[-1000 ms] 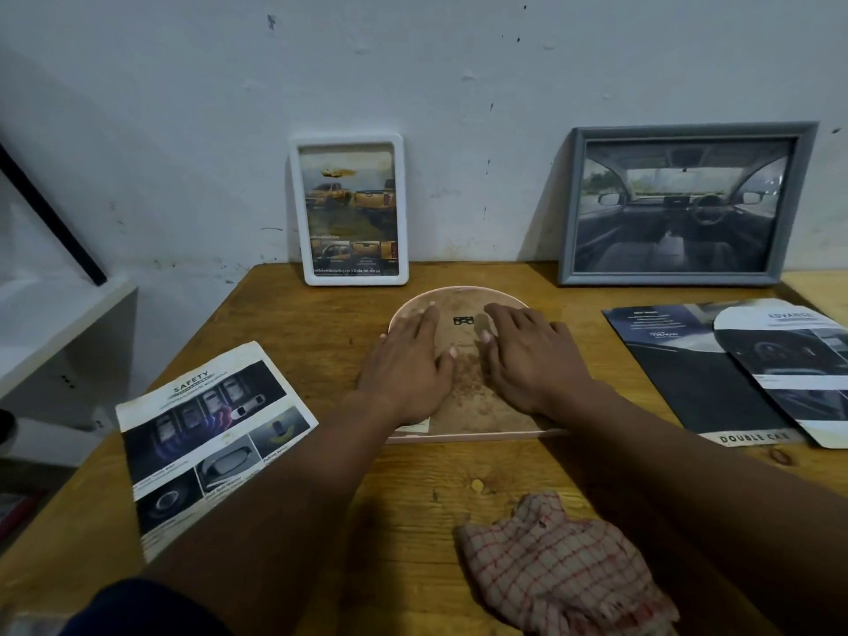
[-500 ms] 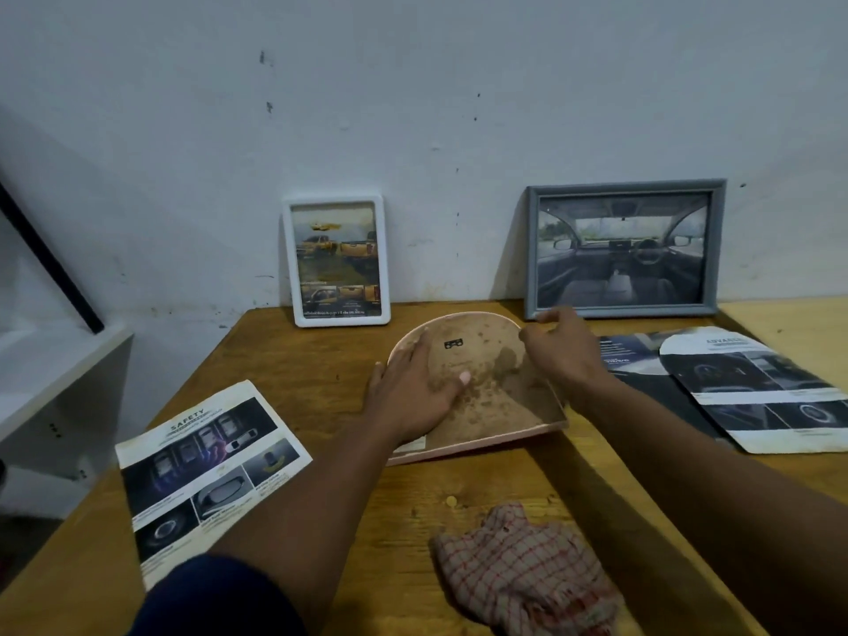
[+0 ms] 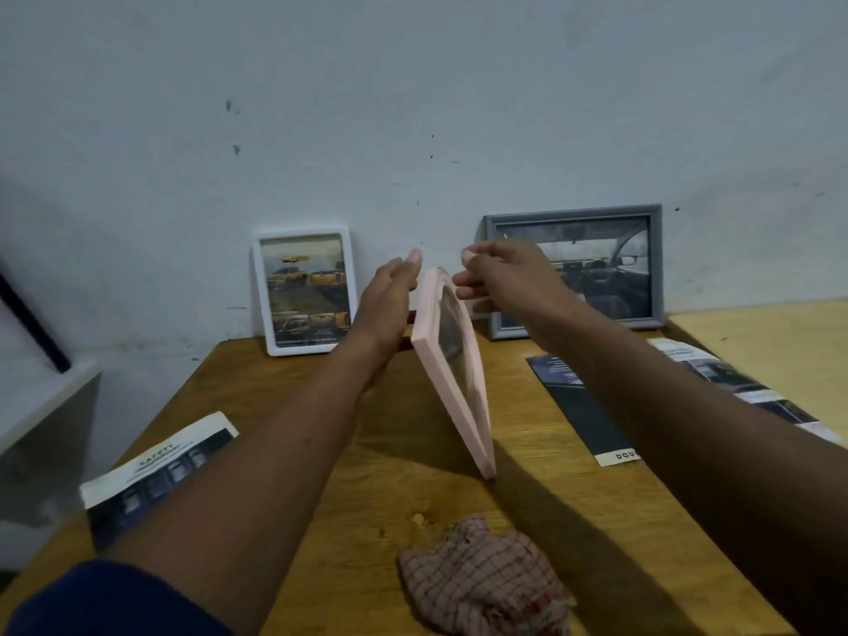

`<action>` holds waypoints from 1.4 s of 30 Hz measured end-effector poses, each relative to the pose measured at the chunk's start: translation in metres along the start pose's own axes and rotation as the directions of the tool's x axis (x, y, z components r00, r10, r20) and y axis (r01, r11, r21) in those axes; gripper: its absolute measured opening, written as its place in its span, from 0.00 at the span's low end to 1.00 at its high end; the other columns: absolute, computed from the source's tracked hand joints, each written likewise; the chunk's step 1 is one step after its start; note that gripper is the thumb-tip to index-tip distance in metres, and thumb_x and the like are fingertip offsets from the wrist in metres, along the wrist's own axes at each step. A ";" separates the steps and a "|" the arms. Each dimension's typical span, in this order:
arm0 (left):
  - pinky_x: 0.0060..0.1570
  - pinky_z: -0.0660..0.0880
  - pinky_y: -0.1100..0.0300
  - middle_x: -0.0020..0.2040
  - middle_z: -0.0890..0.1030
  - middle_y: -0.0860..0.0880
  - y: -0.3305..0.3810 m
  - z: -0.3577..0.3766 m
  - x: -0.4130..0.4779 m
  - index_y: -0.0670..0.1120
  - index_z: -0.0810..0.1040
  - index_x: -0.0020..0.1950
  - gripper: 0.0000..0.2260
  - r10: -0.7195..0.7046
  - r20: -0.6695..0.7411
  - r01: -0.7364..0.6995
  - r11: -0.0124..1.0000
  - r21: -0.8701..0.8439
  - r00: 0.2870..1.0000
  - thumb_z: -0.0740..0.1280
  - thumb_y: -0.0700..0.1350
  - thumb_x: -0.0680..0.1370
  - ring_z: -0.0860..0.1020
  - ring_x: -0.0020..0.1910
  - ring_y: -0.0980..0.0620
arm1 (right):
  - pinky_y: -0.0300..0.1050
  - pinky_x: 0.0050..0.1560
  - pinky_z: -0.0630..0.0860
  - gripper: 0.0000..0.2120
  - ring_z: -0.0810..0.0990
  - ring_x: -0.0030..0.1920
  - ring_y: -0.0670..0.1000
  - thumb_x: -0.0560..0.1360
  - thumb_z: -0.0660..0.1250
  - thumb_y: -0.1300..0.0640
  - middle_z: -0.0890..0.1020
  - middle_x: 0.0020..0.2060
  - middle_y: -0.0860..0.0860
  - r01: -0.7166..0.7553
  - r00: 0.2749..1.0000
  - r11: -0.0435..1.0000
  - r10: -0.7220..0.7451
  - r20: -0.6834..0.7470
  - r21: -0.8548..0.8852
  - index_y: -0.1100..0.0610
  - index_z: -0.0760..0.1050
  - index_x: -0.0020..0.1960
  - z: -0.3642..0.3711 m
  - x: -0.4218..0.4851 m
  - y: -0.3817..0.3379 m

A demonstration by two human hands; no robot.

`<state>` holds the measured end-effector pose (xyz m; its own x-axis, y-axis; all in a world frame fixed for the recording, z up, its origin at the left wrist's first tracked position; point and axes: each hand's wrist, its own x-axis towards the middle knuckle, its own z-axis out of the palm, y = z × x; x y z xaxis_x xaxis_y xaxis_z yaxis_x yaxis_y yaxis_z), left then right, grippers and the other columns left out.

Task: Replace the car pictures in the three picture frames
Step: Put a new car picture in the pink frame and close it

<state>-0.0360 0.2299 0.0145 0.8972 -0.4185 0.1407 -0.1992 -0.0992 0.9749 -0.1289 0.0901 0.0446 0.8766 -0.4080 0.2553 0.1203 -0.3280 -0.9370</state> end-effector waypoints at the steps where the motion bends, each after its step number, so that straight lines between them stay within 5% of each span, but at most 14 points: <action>1: 0.67 0.72 0.44 0.73 0.73 0.47 -0.002 -0.012 -0.001 0.50 0.68 0.78 0.30 0.003 -0.007 -0.003 0.999 0.046 1.000 0.62 0.64 0.80 0.73 0.68 0.46 | 0.52 0.55 0.81 0.12 0.83 0.50 0.51 0.81 0.63 0.51 0.83 0.51 0.53 0.025 1.000 0.996 -0.025 -0.005 -0.082 0.55 0.77 0.62 0.009 -0.001 0.005; 7: 0.60 0.69 0.52 0.78 0.67 0.46 -0.048 -0.046 -0.021 0.52 0.65 0.80 0.26 -0.128 -0.031 0.132 0.959 0.252 0.991 0.65 0.52 0.83 0.70 0.71 0.44 | 0.51 0.50 0.78 0.21 0.77 0.54 0.52 0.79 0.64 0.49 0.78 0.60 0.51 -0.053 0.994 0.853 0.092 0.051 -0.519 0.52 0.69 0.70 0.040 -0.026 0.083; 12: 0.73 0.66 0.40 0.76 0.68 0.54 -0.098 -0.041 -0.044 0.60 0.61 0.80 0.26 -0.197 0.063 0.162 0.918 0.363 0.978 0.64 0.54 0.83 0.65 0.77 0.45 | 0.56 0.61 0.76 0.24 0.74 0.63 0.55 0.80 0.63 0.48 0.76 0.66 0.54 -0.031 0.997 0.743 0.072 0.035 -0.669 0.52 0.63 0.73 0.036 -0.049 0.129; 15: 0.79 0.47 0.42 0.83 0.52 0.52 -0.121 -0.034 -0.054 0.57 0.49 0.83 0.30 -0.217 0.106 0.095 0.747 0.658 0.970 0.58 0.59 0.84 0.46 0.82 0.44 | 0.53 0.63 0.74 0.23 0.72 0.66 0.55 0.81 0.61 0.49 0.74 0.68 0.54 0.020 0.998 0.709 0.027 0.056 -0.705 0.53 0.62 0.74 0.034 -0.056 0.136; 18: 0.78 0.39 0.45 0.84 0.44 0.49 -0.131 -0.031 -0.058 0.55 0.42 0.84 0.31 -0.142 0.116 -0.008 0.598 0.801 0.983 0.52 0.62 0.84 0.39 0.82 0.46 | 0.55 0.64 0.73 0.22 0.71 0.66 0.55 0.81 0.61 0.48 0.74 0.68 0.54 0.037 0.995 0.716 0.038 0.092 -0.697 0.52 0.63 0.73 0.030 -0.060 0.134; 24: 0.78 0.41 0.46 0.84 0.45 0.51 -0.119 -0.036 -0.062 0.55 0.45 0.84 0.31 -0.061 0.116 -0.063 0.559 0.827 0.991 0.51 0.62 0.84 0.42 0.82 0.47 | 0.54 0.63 0.73 0.15 0.72 0.65 0.51 0.80 0.65 0.47 0.76 0.66 0.49 0.162 0.979 0.741 -0.036 0.202 -0.651 0.49 0.75 0.65 0.024 -0.079 0.105; 32: 0.78 0.46 0.41 0.84 0.49 0.50 -0.105 -0.025 -0.112 0.55 0.47 0.84 0.29 -0.112 0.219 -0.112 0.591 0.799 0.969 0.55 0.58 0.85 0.45 0.82 0.44 | 0.46 0.55 0.79 0.11 0.79 0.53 0.43 0.78 0.67 0.47 0.81 0.54 0.45 0.288 0.918 0.789 -0.068 0.390 -0.543 0.49 0.78 0.59 0.028 -0.149 0.069; 39: 0.79 0.53 0.43 0.84 0.53 0.50 -0.107 -0.032 -0.139 0.56 0.49 0.83 0.27 -0.141 0.213 -0.086 0.605 0.791 0.967 0.55 0.53 0.86 0.49 0.82 0.44 | 0.45 0.56 0.75 0.21 0.75 0.56 0.44 0.75 0.65 0.39 0.80 0.58 0.45 0.485 0.840 0.640 -0.153 0.520 -0.595 0.48 0.76 0.63 0.031 -0.211 0.085; 42: 0.76 0.58 0.44 0.83 0.56 0.47 -0.105 -0.034 -0.138 0.55 0.48 0.84 0.28 -0.131 0.183 -0.062 0.624 0.779 0.974 0.56 0.53 0.86 0.53 0.82 0.43 | 0.46 0.60 0.72 0.18 0.73 0.59 0.47 0.77 0.66 0.46 0.79 0.60 0.45 0.509 0.834 0.615 -0.177 0.523 -0.603 0.48 0.75 0.65 0.030 -0.211 0.089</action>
<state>-0.1259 0.3285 -0.1016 0.8284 -0.5597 -0.0218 -0.4872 -0.7392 0.4649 -0.2885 0.1726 -0.1001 0.9533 0.1636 0.2539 0.2390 -0.9227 -0.3025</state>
